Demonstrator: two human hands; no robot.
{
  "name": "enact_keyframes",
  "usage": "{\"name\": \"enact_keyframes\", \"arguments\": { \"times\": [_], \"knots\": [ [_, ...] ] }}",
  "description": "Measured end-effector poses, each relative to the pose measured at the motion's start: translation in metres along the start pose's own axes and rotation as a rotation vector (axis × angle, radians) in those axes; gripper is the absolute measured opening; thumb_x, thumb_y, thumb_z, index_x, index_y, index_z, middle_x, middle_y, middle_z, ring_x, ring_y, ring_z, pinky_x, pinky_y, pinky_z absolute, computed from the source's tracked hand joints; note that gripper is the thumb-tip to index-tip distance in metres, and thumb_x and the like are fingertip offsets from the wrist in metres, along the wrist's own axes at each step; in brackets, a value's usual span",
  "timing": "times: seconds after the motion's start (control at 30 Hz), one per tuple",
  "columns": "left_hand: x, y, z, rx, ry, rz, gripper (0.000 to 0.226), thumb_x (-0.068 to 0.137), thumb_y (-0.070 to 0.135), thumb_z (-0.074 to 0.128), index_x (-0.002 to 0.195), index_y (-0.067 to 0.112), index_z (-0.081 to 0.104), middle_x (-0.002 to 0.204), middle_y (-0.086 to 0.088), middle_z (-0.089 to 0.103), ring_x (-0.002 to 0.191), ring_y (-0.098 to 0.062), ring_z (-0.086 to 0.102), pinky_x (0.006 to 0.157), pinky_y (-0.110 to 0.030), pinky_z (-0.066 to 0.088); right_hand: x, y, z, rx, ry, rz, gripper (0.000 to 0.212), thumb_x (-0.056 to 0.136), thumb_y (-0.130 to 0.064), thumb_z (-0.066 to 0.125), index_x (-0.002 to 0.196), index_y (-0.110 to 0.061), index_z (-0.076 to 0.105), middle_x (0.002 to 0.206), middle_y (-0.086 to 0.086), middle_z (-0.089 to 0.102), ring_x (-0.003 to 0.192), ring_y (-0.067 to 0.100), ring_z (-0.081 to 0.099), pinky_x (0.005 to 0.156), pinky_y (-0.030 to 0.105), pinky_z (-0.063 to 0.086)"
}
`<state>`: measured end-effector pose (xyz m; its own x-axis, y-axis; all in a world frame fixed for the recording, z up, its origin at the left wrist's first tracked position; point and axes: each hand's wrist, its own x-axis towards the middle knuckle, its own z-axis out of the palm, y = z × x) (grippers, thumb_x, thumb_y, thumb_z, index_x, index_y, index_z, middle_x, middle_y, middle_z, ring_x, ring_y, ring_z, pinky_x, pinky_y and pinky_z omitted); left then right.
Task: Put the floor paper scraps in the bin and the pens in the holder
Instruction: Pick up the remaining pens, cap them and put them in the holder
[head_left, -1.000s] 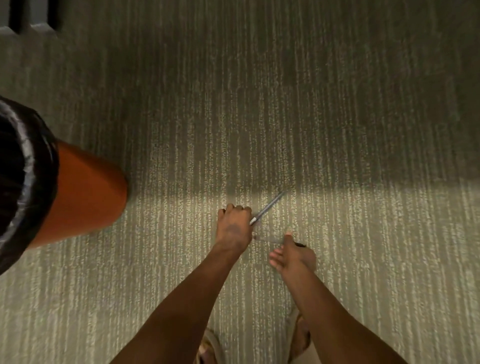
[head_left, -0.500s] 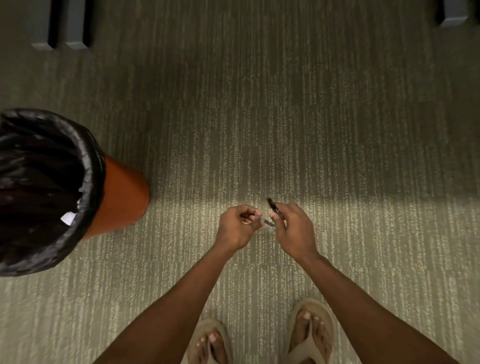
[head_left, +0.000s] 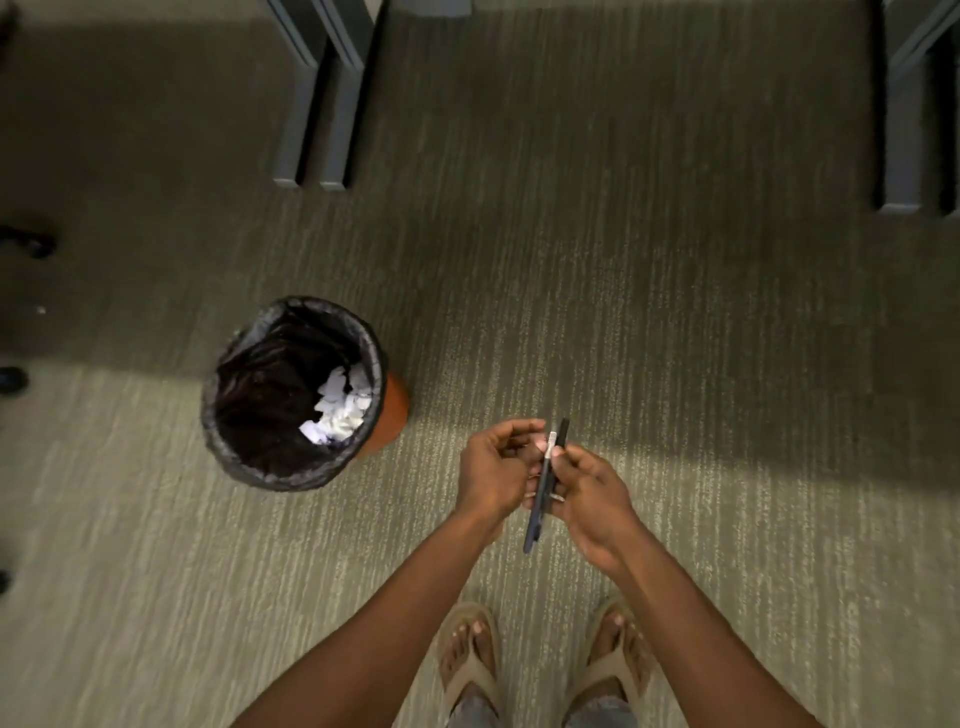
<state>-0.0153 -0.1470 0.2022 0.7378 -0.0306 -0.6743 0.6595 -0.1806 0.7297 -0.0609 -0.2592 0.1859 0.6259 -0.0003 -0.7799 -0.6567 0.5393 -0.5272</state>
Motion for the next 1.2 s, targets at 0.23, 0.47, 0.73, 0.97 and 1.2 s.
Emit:
{"name": "enact_keyframes", "arguments": {
  "times": [0.23, 0.47, 0.73, 0.97, 1.2],
  "knots": [
    [-0.138, 0.159, -0.049, -0.062, 0.054, 0.097, 0.033, 0.094, 0.015, 0.071, 0.126, 0.025, 0.069, 0.116, 0.003, 0.072, 0.104, -0.012, 0.071, 0.085, -0.029, 0.059, -0.144, -0.135, 0.083, 0.067, -0.148, -0.072, 0.026, 0.106, -0.010, 0.046, 0.121, -0.010, 0.066, 0.091, 0.011, 0.074, 0.089, 0.029, 0.071, 0.087, 0.046, 0.058],
    [-0.275, 0.275, -0.071, -0.082, -0.226, 0.032, 0.032, 0.096, -0.002, 0.063, 0.125, 0.010, 0.064, 0.089, -0.008, 0.078, 0.078, -0.021, 0.076, 0.086, -0.039, 0.060, -0.273, -0.248, 0.139, 0.162, -0.194, -0.181, 0.024, 0.105, 0.001, 0.043, 0.122, -0.007, 0.059, 0.104, 0.019, 0.072, 0.094, 0.028, 0.075, 0.084, 0.040, 0.063],
    [-0.362, 0.354, -0.102, -0.225, -0.074, 0.234, 0.020, 0.092, -0.011, 0.064, 0.110, -0.007, 0.070, 0.097, -0.027, 0.073, 0.068, -0.021, 0.077, 0.067, -0.026, 0.063, -0.376, -0.312, 0.201, 0.116, -0.356, -0.300, 0.024, 0.104, 0.003, 0.044, 0.120, -0.008, 0.057, 0.108, 0.017, 0.072, 0.093, 0.024, 0.076, 0.084, 0.037, 0.064],
    [-0.361, 0.386, -0.143, -0.340, 0.102, 0.306, 0.022, 0.091, -0.009, 0.065, 0.095, 0.009, 0.076, 0.085, -0.006, 0.080, 0.067, -0.019, 0.077, 0.064, -0.024, 0.062, -0.366, -0.341, 0.277, -0.094, -0.485, -0.319, 0.025, 0.101, 0.007, 0.048, 0.123, -0.003, 0.055, 0.106, 0.020, 0.071, 0.096, 0.027, 0.076, 0.090, 0.043, 0.060],
    [-0.301, 0.457, -0.215, -0.415, 0.252, 0.374, 0.021, 0.087, -0.008, 0.071, 0.094, 0.011, 0.078, 0.077, -0.007, 0.079, 0.066, -0.014, 0.074, 0.061, -0.024, 0.061, -0.324, -0.389, 0.390, -0.179, -0.523, -0.455, 0.021, 0.098, 0.006, 0.055, 0.117, -0.003, 0.061, 0.104, 0.021, 0.075, 0.102, 0.034, 0.075, 0.088, 0.043, 0.062]
  ]
}}
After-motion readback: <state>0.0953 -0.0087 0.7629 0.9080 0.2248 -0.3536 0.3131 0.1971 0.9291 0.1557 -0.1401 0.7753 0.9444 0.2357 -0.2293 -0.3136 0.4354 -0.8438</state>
